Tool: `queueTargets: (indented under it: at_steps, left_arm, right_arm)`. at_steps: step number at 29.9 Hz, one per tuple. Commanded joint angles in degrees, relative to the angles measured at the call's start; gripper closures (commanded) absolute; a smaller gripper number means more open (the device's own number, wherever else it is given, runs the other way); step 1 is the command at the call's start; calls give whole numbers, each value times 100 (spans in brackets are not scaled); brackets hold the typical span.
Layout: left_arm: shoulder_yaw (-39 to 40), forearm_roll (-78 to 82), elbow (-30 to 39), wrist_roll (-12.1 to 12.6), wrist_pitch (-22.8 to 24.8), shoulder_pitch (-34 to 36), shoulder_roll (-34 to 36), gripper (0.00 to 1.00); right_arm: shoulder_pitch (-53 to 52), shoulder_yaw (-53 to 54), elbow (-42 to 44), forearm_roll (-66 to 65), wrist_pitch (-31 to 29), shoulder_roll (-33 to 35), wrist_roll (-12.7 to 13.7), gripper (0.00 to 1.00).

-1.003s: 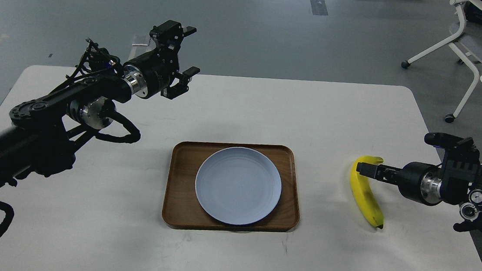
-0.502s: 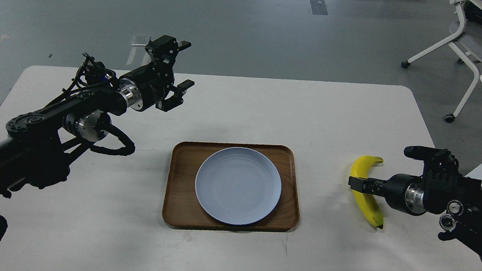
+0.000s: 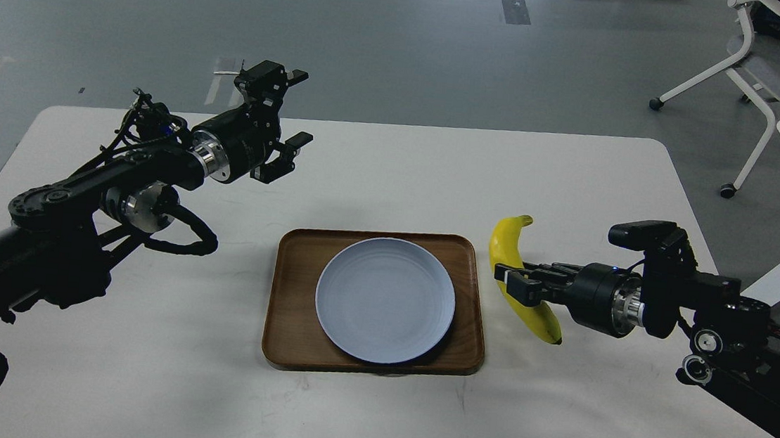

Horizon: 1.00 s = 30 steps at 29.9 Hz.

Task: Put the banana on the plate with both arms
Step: 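Carry the banana with the right gripper over the plate on the tray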

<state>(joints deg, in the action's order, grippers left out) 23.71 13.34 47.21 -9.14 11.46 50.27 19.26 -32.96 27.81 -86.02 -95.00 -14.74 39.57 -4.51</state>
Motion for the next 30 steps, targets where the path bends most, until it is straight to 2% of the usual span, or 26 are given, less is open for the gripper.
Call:
queueTargets:
  at_steps: [1, 5, 9, 22, 30]
  left_arm:
    - [-7, 2, 25, 0, -12, -9, -1, 2]
    - [-7, 2, 209, 0, -82, -35, 139, 2]
    - [-7, 2, 218, 0, -83, -44, 183, 2]
    - [-7, 2, 306, 0, -83, -79, 368, 2]
    - [-7, 2, 298, 0, -83, -79, 429, 2]
  right_arm:
    - [-412, -354, -143, -63, -178, -274, -93, 100]
    - [-1045, -628, -116, -71, -810, -573, -181, 100]
    - [-1318, -707, -12, -98, -1040, -845, -181, 100]
    - [-1503, -935, 744, -115, -1075, -1443, -181, 100]
    - [-1494, -935, 965, -107, -1022, -1681, -164, 82]
